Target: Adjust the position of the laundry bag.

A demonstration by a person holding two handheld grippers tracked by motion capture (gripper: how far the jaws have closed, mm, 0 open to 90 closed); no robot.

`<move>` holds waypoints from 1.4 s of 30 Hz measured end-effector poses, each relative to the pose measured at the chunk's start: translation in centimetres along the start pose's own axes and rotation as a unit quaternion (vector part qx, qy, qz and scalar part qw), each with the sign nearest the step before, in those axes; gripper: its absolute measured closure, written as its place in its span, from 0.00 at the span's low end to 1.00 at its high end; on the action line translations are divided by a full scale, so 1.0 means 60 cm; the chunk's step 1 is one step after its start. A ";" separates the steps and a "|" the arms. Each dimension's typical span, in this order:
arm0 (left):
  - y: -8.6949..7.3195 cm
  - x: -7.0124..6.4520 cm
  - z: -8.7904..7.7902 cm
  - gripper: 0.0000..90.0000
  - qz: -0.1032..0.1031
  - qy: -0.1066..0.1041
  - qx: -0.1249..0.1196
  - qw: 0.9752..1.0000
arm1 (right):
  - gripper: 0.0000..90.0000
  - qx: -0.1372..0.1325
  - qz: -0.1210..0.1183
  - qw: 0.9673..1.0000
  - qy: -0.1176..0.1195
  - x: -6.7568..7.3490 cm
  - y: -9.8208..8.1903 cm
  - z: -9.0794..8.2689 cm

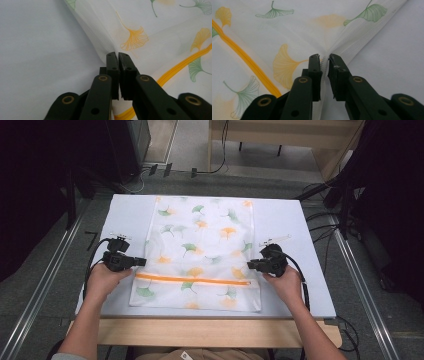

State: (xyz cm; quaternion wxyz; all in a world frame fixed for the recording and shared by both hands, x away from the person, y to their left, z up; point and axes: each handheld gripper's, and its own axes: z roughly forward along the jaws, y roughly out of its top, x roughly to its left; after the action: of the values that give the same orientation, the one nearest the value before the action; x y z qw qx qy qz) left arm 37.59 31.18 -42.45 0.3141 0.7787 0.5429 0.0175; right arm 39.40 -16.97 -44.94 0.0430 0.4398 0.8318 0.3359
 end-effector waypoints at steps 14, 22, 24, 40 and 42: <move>0.003 -0.027 -0.024 0.53 0.034 -0.006 -0.038 0.999 | 0.62 -0.046 -0.025 0.999 0.006 0.010 -0.017 -0.031; 0.014 -0.051 -0.015 0.43 0.059 -0.018 -0.041 0.997 | 0.65 -0.040 -0.019 0.999 0.009 0.020 -0.032 -0.047; 0.017 -0.056 -0.013 0.43 0.066 -0.020 -0.040 0.997 | 0.66 -0.037 -0.021 0.999 0.012 0.023 -0.038 -0.047; 0.042 -0.101 0.025 0.44 0.108 -0.051 -0.024 0.993 | 0.76 -0.011 -0.011 1.000 0.017 0.034 -0.063 -0.049; 0.045 -0.106 0.029 0.44 0.113 -0.052 -0.022 0.992 | 0.83 -0.003 -0.009 1.000 0.019 0.039 -0.066 -0.046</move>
State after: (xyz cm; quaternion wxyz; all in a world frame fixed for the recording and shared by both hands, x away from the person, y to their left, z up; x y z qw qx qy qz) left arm 37.85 24.37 -40.48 0.3553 0.8278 0.4335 0.0241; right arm 34.17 -18.19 -44.66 0.0316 0.4255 0.8357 0.3458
